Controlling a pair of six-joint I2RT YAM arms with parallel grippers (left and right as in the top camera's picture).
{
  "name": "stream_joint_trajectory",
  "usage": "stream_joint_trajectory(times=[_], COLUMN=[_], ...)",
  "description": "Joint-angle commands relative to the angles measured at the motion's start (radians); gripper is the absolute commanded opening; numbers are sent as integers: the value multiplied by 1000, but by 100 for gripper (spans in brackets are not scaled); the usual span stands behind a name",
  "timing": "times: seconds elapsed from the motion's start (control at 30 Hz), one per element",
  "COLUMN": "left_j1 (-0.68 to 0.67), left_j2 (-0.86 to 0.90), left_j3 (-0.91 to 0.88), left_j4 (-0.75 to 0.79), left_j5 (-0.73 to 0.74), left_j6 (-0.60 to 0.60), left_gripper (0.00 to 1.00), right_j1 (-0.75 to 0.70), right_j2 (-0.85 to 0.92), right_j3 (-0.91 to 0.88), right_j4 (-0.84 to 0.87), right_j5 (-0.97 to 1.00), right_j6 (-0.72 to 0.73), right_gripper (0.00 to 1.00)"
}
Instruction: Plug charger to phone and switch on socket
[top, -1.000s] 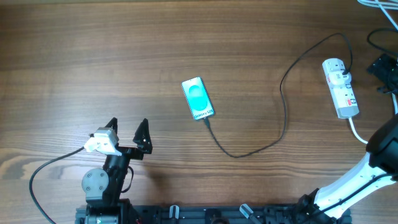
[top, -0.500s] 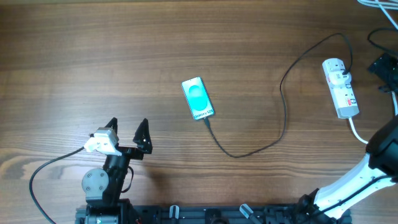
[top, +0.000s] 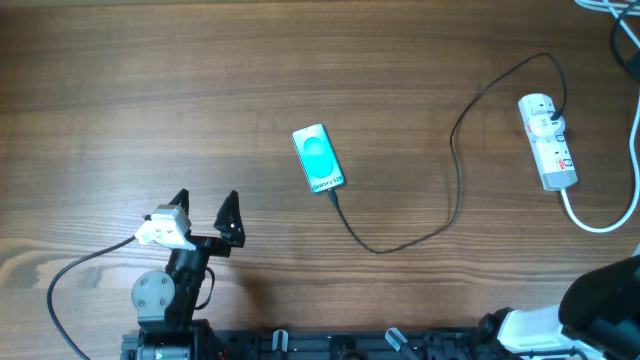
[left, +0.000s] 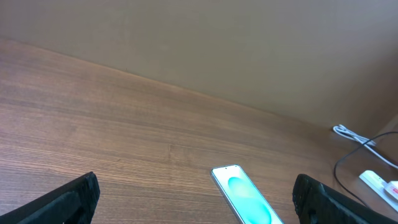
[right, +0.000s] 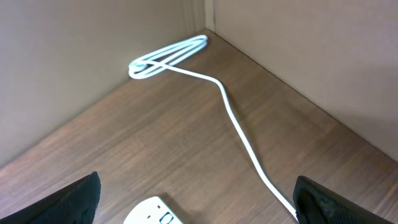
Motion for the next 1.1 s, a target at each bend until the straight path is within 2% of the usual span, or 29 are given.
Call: stream_joint_trajectory(times=[0.0,0.13,0.2,0.27,0.4,0.57,0.8,1.07], left_j1=[-5,-5,-5,-5,-5,-5,-5,-5], left_j2=[-11,-11,-11,-11,-11,-11,-11,-11], left_j3=[-5,-5,-5,-5,-5,-5,-5,-5], left_j4=[-5,-5,-5,-5,-5,-5,-5,-5], left_j5=[-5,-5,-5,-5,-5,-5,-5,-5], left_j6=[23,23,23,23,23,23,23,23], left_gripper=[100,100,100,100,100,100,100,100], right_j1=[46,207,293,360,391,399,399,399], right_j2=[-99,-223,-267,-283,-282,-282,-282,-282], right_j3=[-67,-242,-371,-536,-632,-806,-1162,-1432], right_j4=[3,5,108,278,301,335,654,869], right_j5=[10,35,112,72,-106,-138,-214,-228], right_j6=[-3,-9,-6,-101,-273,-268,-267,-265], right_gripper=[100,100,100,100,100,100,100,100])
